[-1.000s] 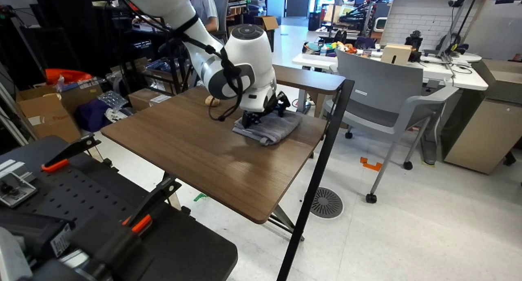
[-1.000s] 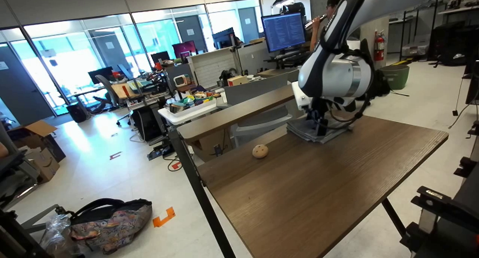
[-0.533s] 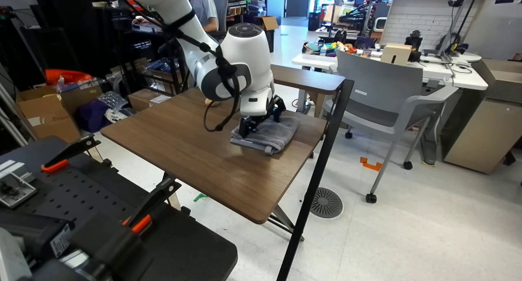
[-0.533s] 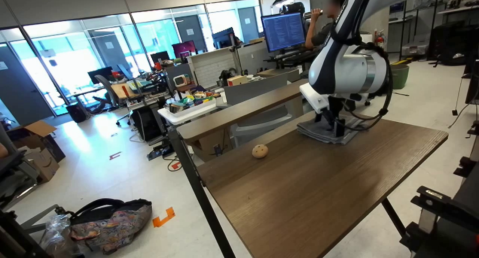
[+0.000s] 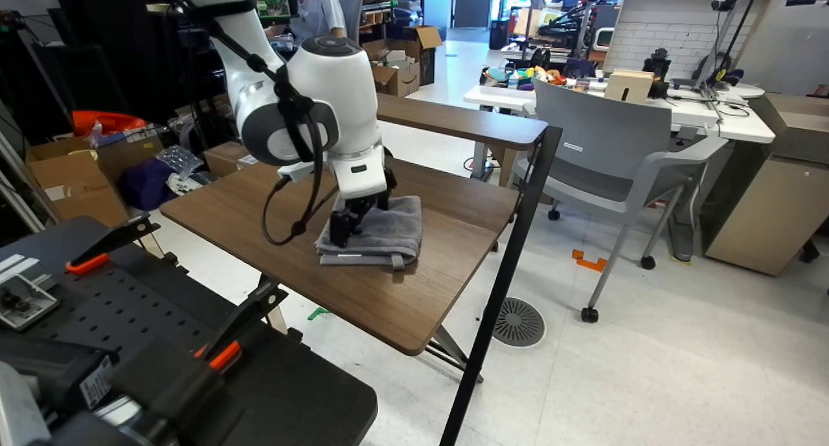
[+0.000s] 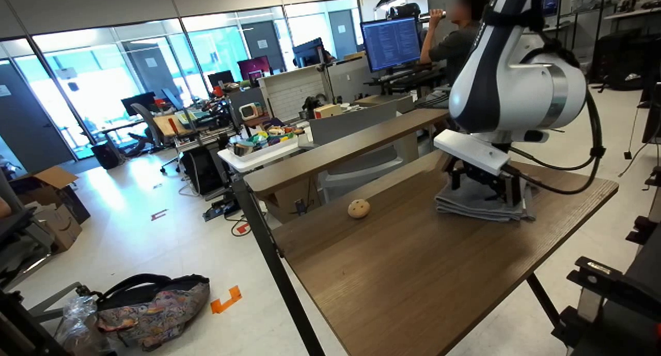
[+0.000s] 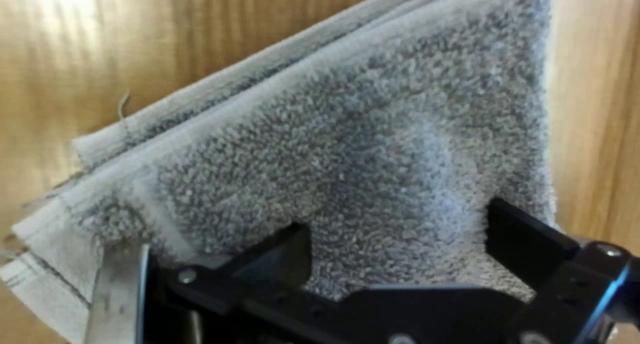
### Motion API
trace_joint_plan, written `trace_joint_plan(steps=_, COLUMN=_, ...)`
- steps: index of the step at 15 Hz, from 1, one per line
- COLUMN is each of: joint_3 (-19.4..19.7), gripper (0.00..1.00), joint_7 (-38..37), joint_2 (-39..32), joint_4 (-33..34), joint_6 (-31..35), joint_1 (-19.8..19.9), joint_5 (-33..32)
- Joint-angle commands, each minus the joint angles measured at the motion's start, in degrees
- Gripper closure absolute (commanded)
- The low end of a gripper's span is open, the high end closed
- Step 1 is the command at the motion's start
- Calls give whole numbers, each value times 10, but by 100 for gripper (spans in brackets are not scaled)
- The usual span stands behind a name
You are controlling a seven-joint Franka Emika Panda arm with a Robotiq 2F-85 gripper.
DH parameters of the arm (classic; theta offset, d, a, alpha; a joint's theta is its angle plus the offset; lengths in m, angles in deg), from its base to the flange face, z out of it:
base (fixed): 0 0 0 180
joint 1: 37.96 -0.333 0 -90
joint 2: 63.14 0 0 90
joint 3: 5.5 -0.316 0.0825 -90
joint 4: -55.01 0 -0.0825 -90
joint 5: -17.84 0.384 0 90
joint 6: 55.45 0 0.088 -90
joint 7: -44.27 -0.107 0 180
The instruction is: Wipe the table using the grey towel
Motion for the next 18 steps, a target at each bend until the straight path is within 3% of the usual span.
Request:
trace_joint_plan(steps=1, joint_3=-46, gripper=0, joint_7=100, joint_2=45, joint_4=-112, joint_6=28, joint_1=22, joint_5=-3)
trace_joint_plan(steps=4, joint_3=-43, gripper=0, joint_7=136, joint_2=43, joint_4=-137, joint_6=14, joint_1=-28, joint_5=-2)
trace_joint_plan(steps=6, joint_3=1, gripper=0, joint_7=143, joint_2=45, joint_4=-133, joint_6=-17, joint_1=-81, joint_5=-11)
trace_joint_plan(steps=8, joint_3=93, gripper=0, joint_7=119, joint_2=41, joint_4=-112, joint_6=-48, joint_1=-162, joint_5=-24)
trace_joint_plan(steps=10, joint_3=175, gripper=0, joint_7=70, joint_2=25, joint_4=-85, joint_6=-84, joint_1=-214, joint_5=-38)
trace_joint_plan(steps=14, joint_3=282, gripper=0, joint_7=-23, joint_2=-15, joint_4=-42, joint_6=-154, joint_1=-249, joint_5=-80)
trace_joint_plan(steps=18, joint_3=302, gripper=0, joint_7=-78, joint_2=-36, joint_4=6, joint_6=-215, joint_1=-218, joint_5=-117)
